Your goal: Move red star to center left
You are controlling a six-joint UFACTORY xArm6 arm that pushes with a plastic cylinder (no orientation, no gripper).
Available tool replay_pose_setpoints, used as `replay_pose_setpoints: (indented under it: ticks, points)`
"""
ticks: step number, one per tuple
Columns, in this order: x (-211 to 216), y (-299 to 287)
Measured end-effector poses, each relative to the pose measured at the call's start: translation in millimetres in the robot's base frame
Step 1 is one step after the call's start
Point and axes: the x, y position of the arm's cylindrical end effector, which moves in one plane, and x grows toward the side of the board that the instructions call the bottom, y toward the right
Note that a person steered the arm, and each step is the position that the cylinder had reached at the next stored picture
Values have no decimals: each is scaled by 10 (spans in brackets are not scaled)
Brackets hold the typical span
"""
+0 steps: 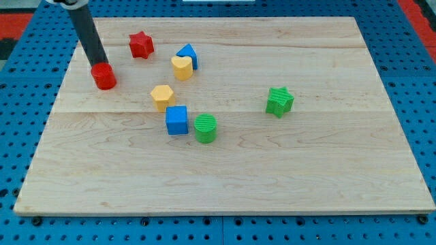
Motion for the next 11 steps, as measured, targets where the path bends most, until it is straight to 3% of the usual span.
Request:
replay_pose_setpoints:
  ticks: [1,2,3,4,5,6,7,8,9,10,11]
  points:
    - [11,28]
    - [550,86]
    - [444,84]
    - [-243,-6]
    - [-742,-645]
    - [-1420,398]
    - [-1109,849]
    - [-796,-115]
    - [-743,-281]
    - [-1209,-219]
    - [-1073,661]
